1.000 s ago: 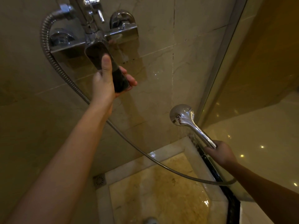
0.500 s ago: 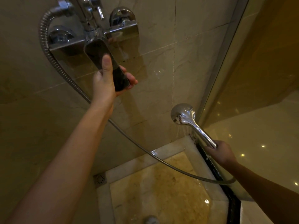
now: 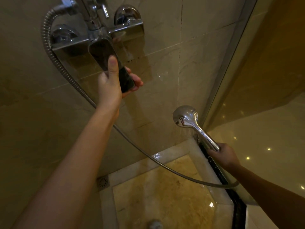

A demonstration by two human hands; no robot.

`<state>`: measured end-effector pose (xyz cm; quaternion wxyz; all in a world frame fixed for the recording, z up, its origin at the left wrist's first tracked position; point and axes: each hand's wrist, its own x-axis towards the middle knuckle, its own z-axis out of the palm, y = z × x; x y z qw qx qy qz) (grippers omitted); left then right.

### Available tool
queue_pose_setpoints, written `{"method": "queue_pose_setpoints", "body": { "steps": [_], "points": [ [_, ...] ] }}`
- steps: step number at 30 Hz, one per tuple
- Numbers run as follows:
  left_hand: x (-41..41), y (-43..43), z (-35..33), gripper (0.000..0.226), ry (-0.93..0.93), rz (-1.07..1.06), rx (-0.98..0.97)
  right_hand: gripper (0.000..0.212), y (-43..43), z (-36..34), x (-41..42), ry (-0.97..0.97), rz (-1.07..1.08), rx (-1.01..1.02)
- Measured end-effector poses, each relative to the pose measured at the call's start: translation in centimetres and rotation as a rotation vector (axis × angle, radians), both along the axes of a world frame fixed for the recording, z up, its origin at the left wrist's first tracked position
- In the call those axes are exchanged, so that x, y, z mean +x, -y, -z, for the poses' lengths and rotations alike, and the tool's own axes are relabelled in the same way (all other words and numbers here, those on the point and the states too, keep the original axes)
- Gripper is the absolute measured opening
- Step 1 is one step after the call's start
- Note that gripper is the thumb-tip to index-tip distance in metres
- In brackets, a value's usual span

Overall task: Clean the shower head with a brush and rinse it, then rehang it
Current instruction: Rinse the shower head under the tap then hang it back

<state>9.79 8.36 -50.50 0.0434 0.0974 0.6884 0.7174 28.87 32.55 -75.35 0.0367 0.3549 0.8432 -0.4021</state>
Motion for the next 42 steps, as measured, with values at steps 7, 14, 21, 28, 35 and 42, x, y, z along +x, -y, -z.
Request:
{"method": "queue_pose_setpoints", "body": {
  "steps": [7, 14, 21, 28, 35, 42],
  "points": [
    [0.0, -0.1, 0.3, 0.040, -0.010, -0.008, 0.027, 0.012, 0.2, 0.0, -0.2, -0.009, -0.007, -0.005],
    [-0.8, -0.3, 1.3, 0.042, -0.110, -0.033, 0.007, 0.010, 0.7, -0.4, -0.8, -0.018, -0.011, -0.026],
    [-2.0, 0.2, 2.3, 0.050, -0.220, 0.001, -0.045, 0.008, 0.7, -0.4, -0.8, -0.053, -0.036, -0.068],
    [-2.4, 0.6, 2.3, 0.049, -0.229, 0.039, -0.092, 0.006, 2.2, -0.7, -0.9, -0.092, -0.010, -0.122],
    [-2.5, 1.2, 1.9, 0.042, -0.210, 0.117, -0.144, 0.018, 5.0, -3.2, -1.4, -0.168, -0.014, -0.145],
    [-2.5, 1.8, 1.0, 0.036, -0.149, 0.172, -0.220, 0.020, 8.4, -7.0, -0.2, -0.393, 0.005, -0.331]
  ]
}}
